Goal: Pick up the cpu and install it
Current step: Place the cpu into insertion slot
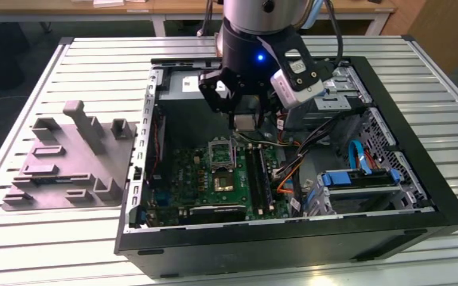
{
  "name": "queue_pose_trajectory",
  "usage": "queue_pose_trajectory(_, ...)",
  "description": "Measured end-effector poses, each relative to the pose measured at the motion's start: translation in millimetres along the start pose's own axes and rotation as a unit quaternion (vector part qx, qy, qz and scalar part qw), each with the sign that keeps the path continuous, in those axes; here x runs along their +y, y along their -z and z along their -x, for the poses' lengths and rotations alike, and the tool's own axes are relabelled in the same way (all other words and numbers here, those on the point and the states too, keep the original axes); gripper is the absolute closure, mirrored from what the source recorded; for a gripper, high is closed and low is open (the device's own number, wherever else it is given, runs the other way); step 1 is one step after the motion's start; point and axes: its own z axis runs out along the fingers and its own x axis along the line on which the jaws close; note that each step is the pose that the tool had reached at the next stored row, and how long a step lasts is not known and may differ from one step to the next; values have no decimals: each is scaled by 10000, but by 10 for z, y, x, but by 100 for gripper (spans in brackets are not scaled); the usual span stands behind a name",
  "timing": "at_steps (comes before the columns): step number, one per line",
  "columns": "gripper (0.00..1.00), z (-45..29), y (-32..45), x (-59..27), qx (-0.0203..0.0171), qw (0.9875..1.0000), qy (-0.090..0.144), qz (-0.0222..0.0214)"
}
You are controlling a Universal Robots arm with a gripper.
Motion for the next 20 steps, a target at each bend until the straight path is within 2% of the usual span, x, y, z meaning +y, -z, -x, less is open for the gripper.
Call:
queue_pose_trajectory(12,53,-2,-100,-13,1,10000,1,-1)
queue_pose_trajectory(20,53,-5,-109,-18,1,10000,1,0)
